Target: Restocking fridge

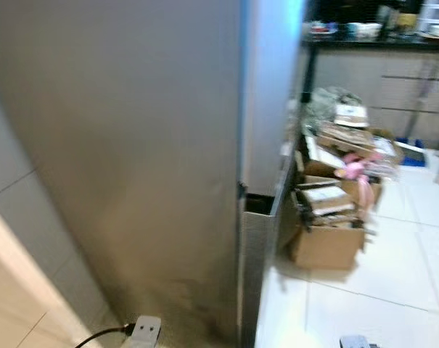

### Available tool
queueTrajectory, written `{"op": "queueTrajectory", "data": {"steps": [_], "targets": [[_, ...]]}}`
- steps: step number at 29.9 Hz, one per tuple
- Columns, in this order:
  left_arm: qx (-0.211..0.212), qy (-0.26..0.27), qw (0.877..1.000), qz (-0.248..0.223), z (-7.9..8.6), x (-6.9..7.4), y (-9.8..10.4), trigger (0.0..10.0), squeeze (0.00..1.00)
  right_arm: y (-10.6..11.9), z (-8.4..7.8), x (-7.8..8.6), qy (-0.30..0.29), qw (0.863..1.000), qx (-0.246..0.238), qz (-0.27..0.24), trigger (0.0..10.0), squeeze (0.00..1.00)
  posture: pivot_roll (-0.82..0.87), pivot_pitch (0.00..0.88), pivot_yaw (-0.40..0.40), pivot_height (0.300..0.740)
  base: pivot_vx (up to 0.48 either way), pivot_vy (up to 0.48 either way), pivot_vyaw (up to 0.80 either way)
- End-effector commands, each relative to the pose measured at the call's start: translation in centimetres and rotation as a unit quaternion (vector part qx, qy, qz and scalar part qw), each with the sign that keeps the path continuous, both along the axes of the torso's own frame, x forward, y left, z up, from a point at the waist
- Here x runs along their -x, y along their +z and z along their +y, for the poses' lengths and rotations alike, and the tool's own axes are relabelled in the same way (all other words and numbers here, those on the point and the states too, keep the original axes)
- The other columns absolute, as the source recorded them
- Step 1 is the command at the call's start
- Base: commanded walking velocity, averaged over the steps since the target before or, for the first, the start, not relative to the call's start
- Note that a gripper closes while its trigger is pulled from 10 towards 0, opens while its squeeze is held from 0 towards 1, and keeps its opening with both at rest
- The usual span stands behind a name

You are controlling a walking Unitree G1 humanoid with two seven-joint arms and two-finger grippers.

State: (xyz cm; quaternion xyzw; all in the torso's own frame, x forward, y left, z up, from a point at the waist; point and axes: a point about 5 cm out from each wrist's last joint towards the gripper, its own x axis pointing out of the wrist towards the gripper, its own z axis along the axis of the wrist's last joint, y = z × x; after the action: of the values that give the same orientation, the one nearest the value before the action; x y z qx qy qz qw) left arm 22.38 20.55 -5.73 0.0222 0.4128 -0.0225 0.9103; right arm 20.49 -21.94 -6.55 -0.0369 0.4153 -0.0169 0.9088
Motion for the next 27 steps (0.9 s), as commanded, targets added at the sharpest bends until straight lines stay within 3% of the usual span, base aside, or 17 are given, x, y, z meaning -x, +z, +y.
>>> {"op": "queueTrajectory", "data": {"steps": [1,14,27], "targets": [[-0.008,-0.006,1.000,0.002,0.14,0.16,-0.07,10.0,0.00,-0.18,-0.12,0.34,-0.003,1.000,0.001,0.007,10.0,0.00,-0.05,0.085,0.057,0.740,0.000,0.000,-0.80],[-0.011,-0.003,1.000,-0.003,0.23,0.01,0.04,10.0,0.00,-0.14,-0.11,0.25,-0.003,1.000,0.002,0.007,10.0,0.00,-0.05,0.088,0.057,0.740,0.000,0.000,-0.80],[0.006,0.035,0.999,-0.015,0.33,-0.03,0.11,10.0,0.00,0.07,0.30,-0.17,0.003,1.000,-0.005,-0.007,10.0,0.00,-0.04,0.094,0.049,0.740,0.000,0.000,-0.06]]}}
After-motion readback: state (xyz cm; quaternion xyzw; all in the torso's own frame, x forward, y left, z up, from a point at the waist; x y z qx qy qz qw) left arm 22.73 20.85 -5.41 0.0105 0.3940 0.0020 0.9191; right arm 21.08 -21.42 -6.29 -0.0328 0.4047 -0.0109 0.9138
